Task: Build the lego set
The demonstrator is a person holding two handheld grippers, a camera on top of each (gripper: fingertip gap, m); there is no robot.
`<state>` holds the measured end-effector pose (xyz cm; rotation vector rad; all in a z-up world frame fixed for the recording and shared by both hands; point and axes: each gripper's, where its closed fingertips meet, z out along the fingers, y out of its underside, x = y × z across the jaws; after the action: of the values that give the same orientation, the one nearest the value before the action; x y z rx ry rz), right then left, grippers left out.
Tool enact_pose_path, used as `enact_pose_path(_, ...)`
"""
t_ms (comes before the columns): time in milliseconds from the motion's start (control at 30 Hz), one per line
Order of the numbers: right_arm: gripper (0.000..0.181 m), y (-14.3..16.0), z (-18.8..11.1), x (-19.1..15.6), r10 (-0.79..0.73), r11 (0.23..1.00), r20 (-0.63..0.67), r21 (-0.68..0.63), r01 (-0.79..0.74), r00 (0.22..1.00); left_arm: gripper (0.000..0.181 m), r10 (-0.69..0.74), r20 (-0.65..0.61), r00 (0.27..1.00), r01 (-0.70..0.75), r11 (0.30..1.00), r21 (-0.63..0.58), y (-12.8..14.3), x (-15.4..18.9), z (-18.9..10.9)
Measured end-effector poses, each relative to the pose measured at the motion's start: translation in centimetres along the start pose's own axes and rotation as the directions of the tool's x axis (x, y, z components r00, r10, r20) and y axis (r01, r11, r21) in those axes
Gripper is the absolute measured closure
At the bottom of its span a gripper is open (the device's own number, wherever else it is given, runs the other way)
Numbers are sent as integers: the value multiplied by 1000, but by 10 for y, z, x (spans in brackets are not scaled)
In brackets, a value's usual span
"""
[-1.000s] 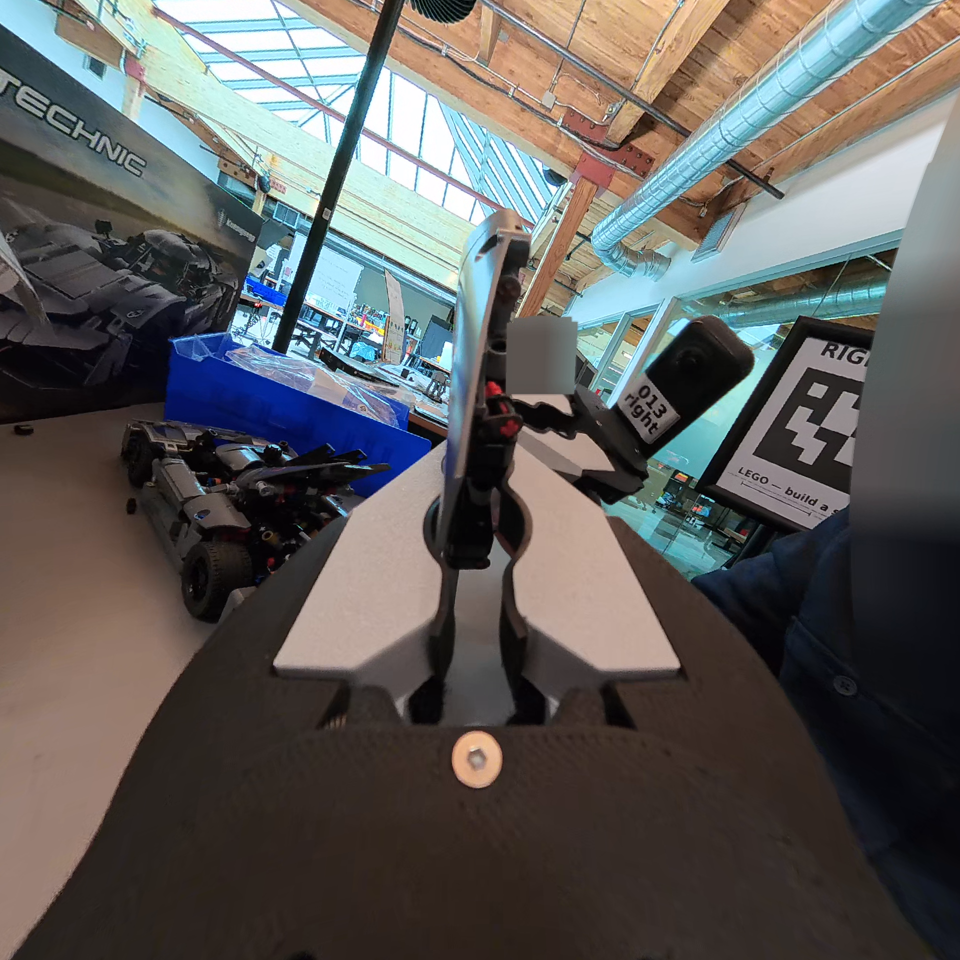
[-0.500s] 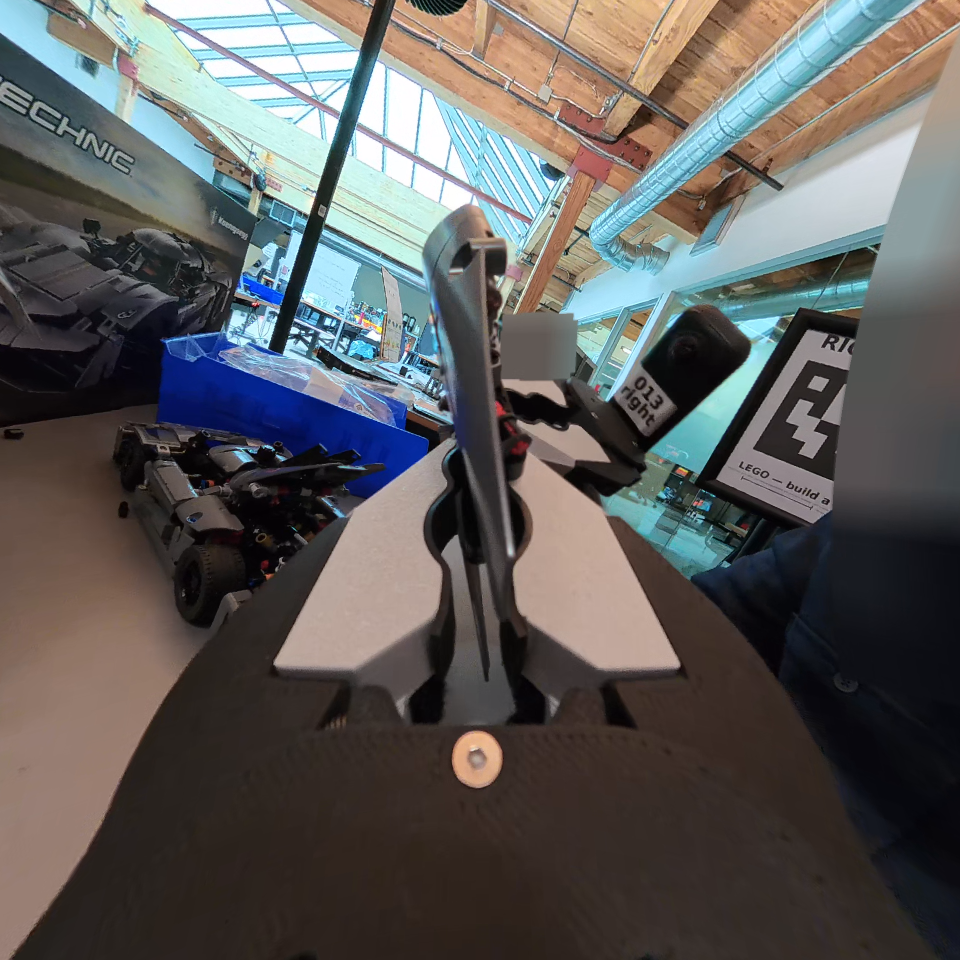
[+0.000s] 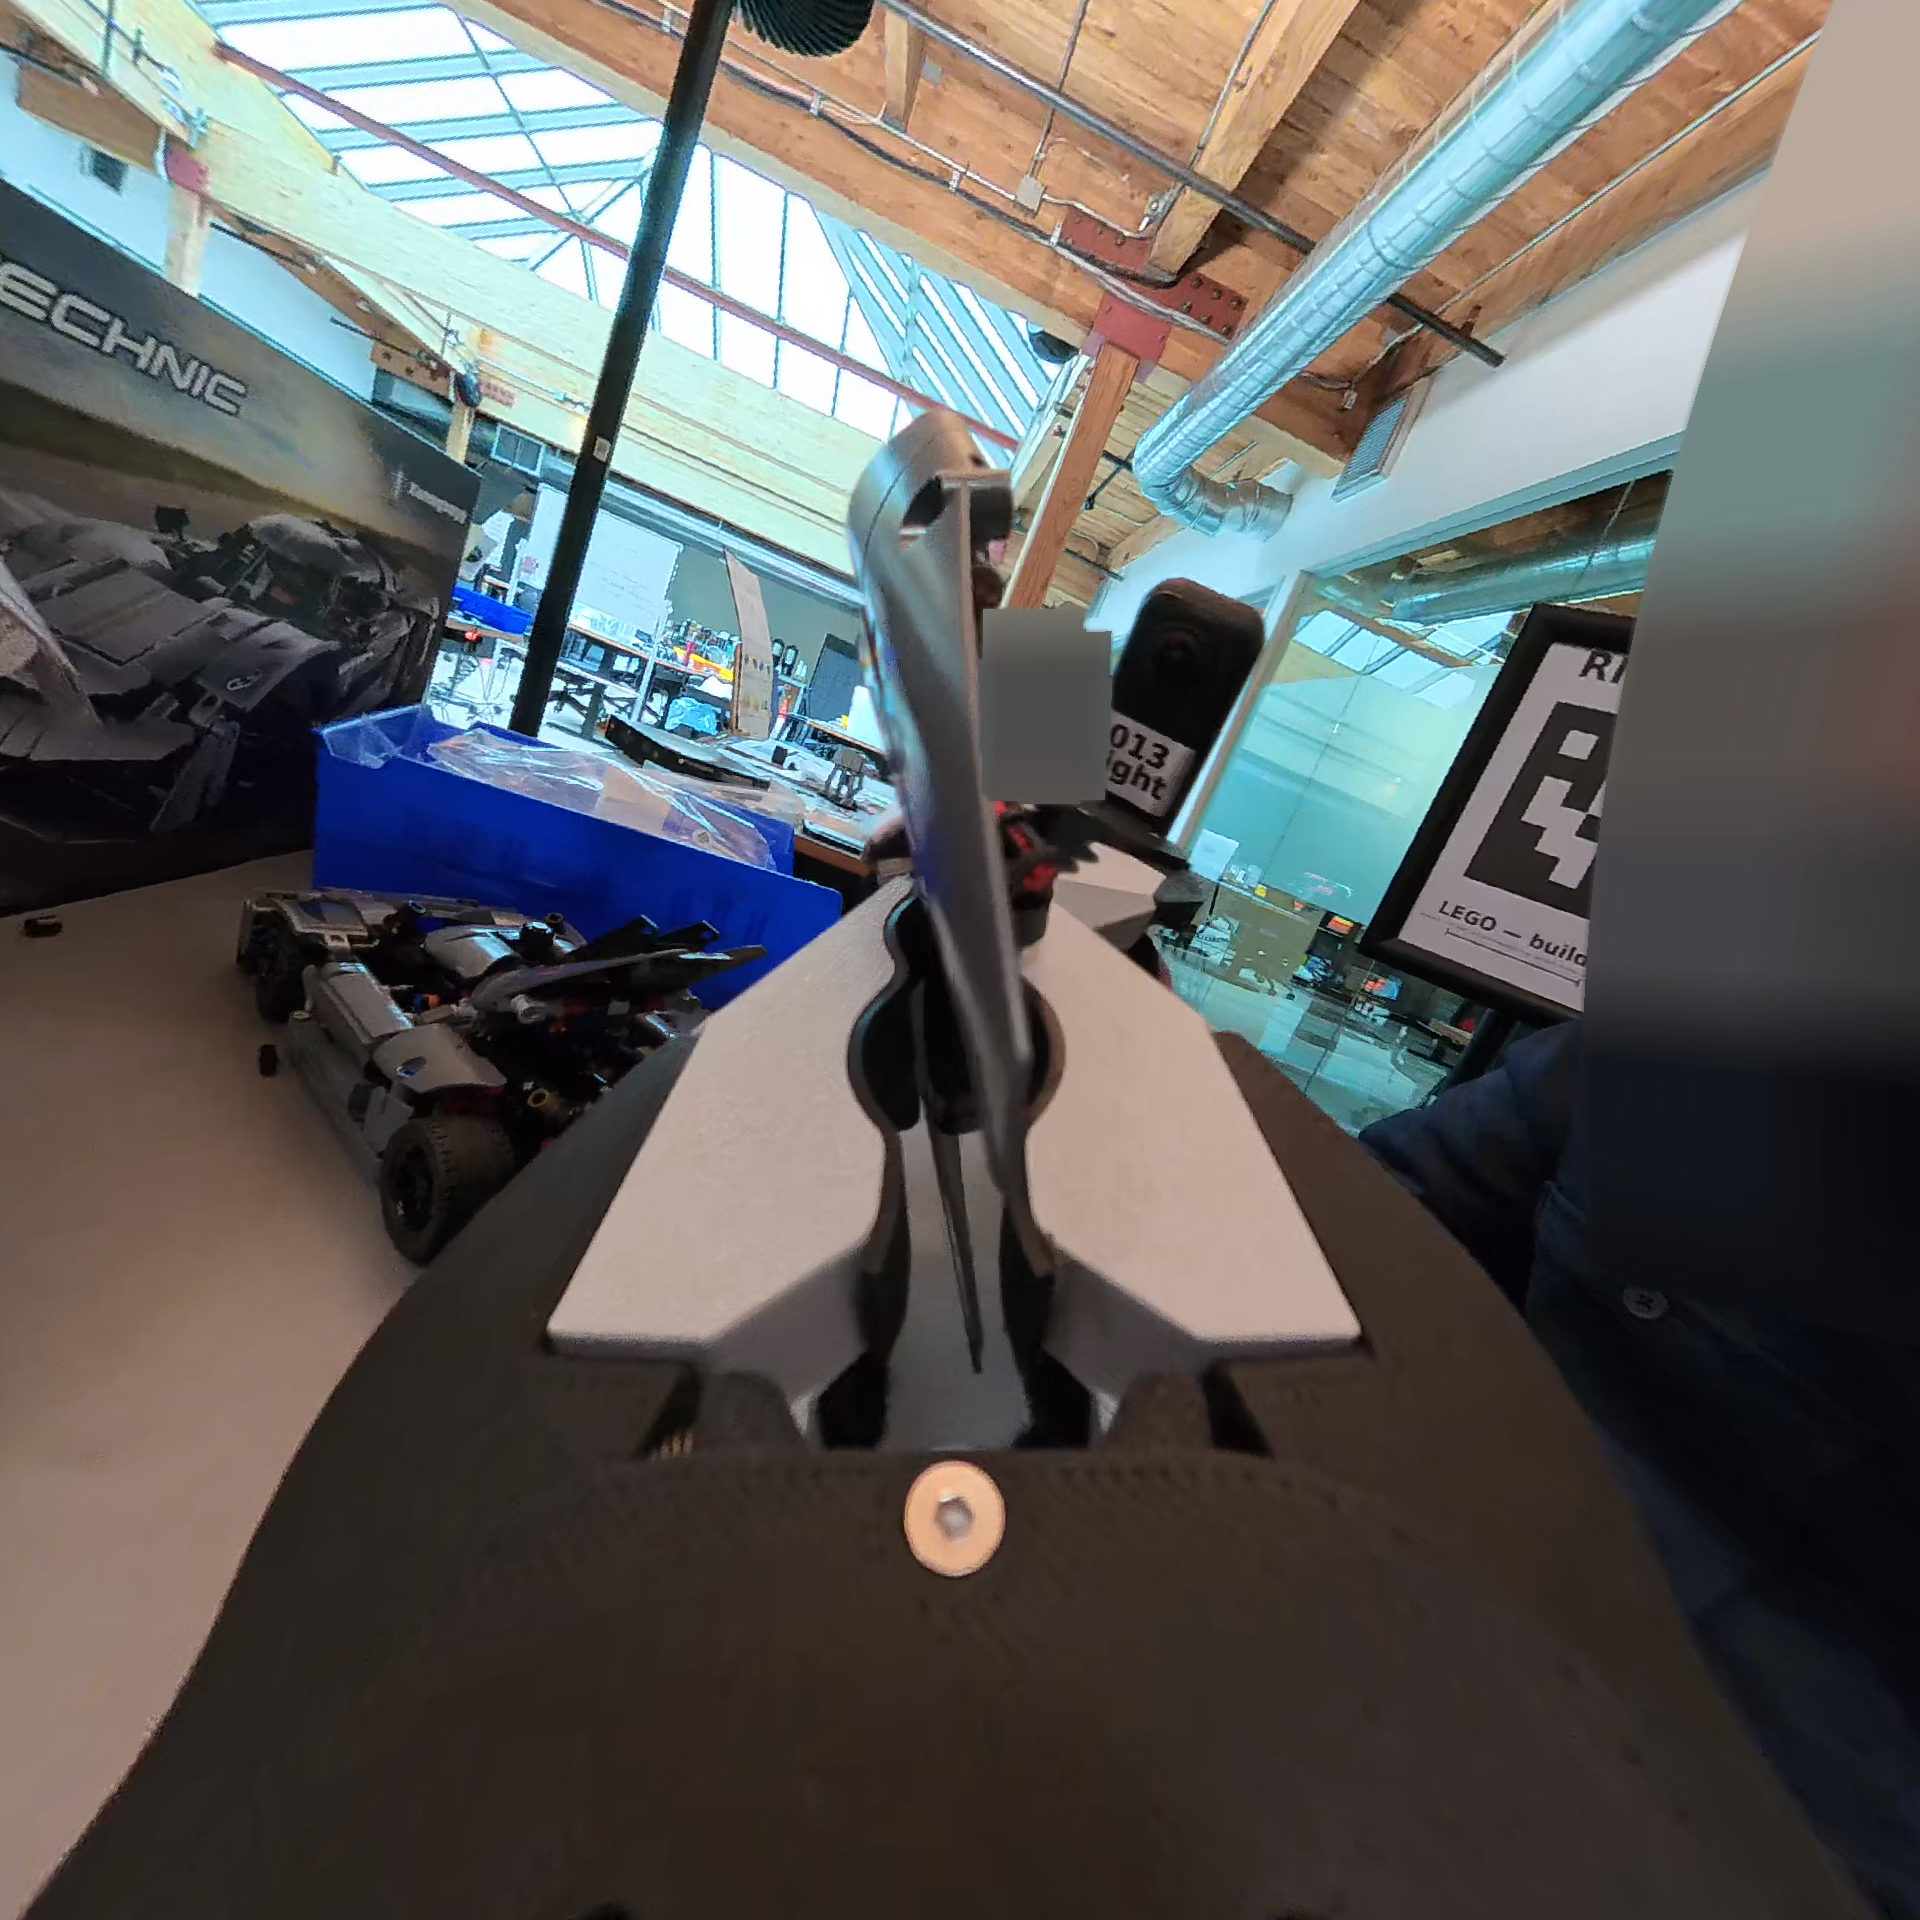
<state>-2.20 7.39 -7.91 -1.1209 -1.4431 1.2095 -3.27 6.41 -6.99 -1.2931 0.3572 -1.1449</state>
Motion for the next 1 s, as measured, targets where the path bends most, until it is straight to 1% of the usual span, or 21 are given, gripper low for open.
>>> enact_pose_path(133, 140, 6, 7, -15, 110, 994, 130, -15, -109, 985, 175, 22, -51, 998, -23, 999, -32, 8, 7, 4)
enact_pose_path(167, 144, 7, 8, -18, 126, 992, 154, -22, -124, 980, 175, 31, -67, 997, -34, 999, -40, 11, 10, 6)
enact_pose_path(200, 151, 9, 8, -20, 134, 991, 164, -30, -130, 977, 174, 39, -82, 996, -43, 998, -41, 12, 13, 8)
enact_pose_path(267, 162, 12, 8, -20, 142, 990, 172, -47, -136, 975, 174, 46, -78, 996, -50, 998, -42, 12, 14, 9)
enact_pose_path(433, 169, 12, 6, -19, 118, 992, 164, -51, -111, 979, 170, 35, -35, 999, -37, 998, -46, 11, 4, 6)
enact_pose_path(467, 174, 12, 5, -19, 110, 993, 162, -52, -103, 981, 169, 35, -24, 999, -36, 998, -48, 10, 3, 5)
enact_pose_path(533, 174, 14, 3, -18, 86, 995, 154, -68, -76, 984, 172, 53, -4, 999, -53, 997, -60, 10, 0, 3)
enact_pose_path(667, 174, 17, 5, -20, 56, 995, 157, -87, -43, 986, 172, 70, 8, 998, -69, 994, -90, 12, -1, 0)
enact_pose_path(800, 174, 19, 4, -24, 24, 995, 166, -103, -7, 986, 165, 80, 19, 997, -77, 990, -118, 14, -3, -6)
enact_pose_path(1000, 174, 25, 4, -25, -9, 991, 174, -133, 33, 985, 162, 81, 28, 996, -75, 981, -178, 21, -5, -11)
